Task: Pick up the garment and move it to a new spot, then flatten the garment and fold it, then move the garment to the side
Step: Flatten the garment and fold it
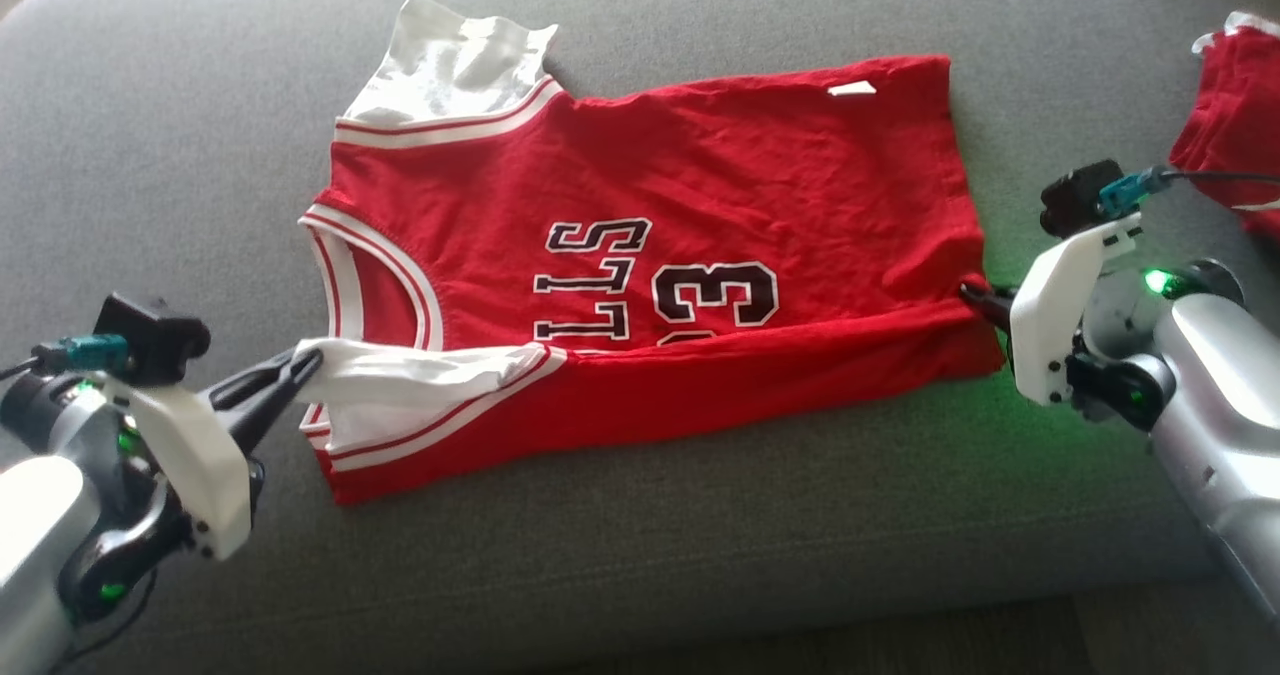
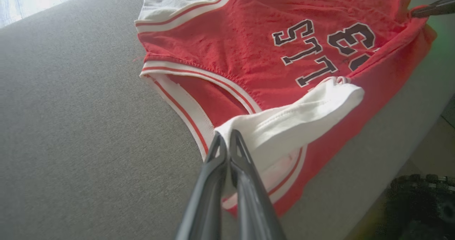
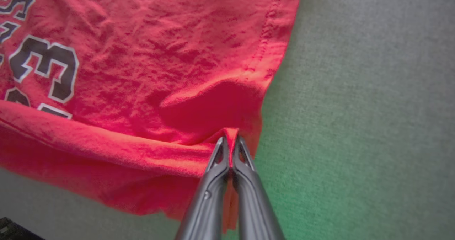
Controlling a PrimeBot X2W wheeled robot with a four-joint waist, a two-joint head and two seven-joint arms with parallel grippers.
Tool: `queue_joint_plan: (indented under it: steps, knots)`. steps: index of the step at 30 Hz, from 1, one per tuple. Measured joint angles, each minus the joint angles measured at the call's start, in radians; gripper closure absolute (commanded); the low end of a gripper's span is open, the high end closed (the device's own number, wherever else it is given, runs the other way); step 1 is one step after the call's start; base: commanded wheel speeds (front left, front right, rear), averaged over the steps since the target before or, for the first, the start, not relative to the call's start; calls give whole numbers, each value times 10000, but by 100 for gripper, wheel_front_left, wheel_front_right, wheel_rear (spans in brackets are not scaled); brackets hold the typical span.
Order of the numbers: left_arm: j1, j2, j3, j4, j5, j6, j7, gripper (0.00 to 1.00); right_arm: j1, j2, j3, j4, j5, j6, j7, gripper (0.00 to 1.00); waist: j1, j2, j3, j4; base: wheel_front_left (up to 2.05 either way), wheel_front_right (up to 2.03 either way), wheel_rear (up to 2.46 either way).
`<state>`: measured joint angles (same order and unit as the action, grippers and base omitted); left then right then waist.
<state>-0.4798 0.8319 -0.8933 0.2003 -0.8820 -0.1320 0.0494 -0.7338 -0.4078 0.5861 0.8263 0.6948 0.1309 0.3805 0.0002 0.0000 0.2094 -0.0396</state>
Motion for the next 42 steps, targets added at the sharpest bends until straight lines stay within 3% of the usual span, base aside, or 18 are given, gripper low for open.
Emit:
queue_joint_plan:
  steps: [9, 10, 11, 12, 13, 14, 15, 21, 25, 33, 34, 37, 39, 42]
  knots:
    - [-407, -460, -17, 725, 364, 153, -284, 100, -385, 113, 282, 401, 27, 0, -677, 100, 0, 0, 316, 141, 0, 0, 0]
    - [-425, -522, -17, 794, 374, 174, -320, 100, -396, 117, 299, 456, 40, 2, -755, 85, -1, 0, 335, 155, 0, 0, 0]
    - [-430, -573, -17, 855, 374, 176, -353, 100, -398, 119, 290, 531, 79, 2, -865, 50, -1, 0, 352, 171, 0, 0, 0]
    - [-430, -617, -17, 917, 374, 178, -416, 100, -399, 121, 274, 612, 102, 2, -1014, 0, -1, 0, 367, 186, 0, 0, 0]
    - [-430, -665, -17, 970, 401, 197, -439, 67, -420, 163, 196, 763, 104, 4, -1189, 0, -1, 0, 377, 200, 0, 0, 0]
    - [-430, -723, -13, 1018, 468, 280, -533, 20, -466, 232, 100, 922, 102, 2, -1363, 0, -1, 0, 379, 213, 0, 0, 0]
    - [-438, -800, 0, 1078, 508, 374, -648, 0, -544, 278, 17, 1083, 102, 2, -1523, 0, -1, 0, 373, 223, 0, 0, 0]
    - [-559, -1108, 213, 1457, 539, 965, -1243, 0, -773, 420, -366, 1795, 102, 2, -2458, 0, -1, 0, 228, 228, 0, 0, 0]
    - [-560, -1444, 1122, 1490, -82, 1778, -2038, 0, -758, 520, -654, 2079, 88, 2, -3496, 0, -1, 0, 8, 231, 0, 0, 0]
    - [147, -1862, 2569, 732, -337, 3154, -2976, 0, -662, 508, -1501, 2067, -159, 2, -6032, 0, -1, 0, -575, 248, 0, 0, 0]
    - [642, -2159, 3294, 309, -127, 3544, -2978, 0, -414, 512, -1787, 1772, -422, 2, -6245, 0, -1, 0, -740, 240, 0, 0, 0]
    - [1500, -2859, 5009, -683, 625, 3787, -2991, 0, 314, 527, -2824, 616, -1089, 2, -6287, 0, -1, 0, -993, 218, 0, 0, 0]
    - [2170, -3555, 6176, -1367, 1166, 3754, -3016, 0, 1010, 640, -3939, -625, -1929, 2, -6295, 0, -2, 0, -1164, 203, 0, 0, 0]
    - [3268, -4604, 7311, -2002, 2155, 3308, -3060, 0, 2432, 1308, -5659, -2573, -3231, 2, -6334, 0, -2, 0, -1414, 230, 0, 0, 0]
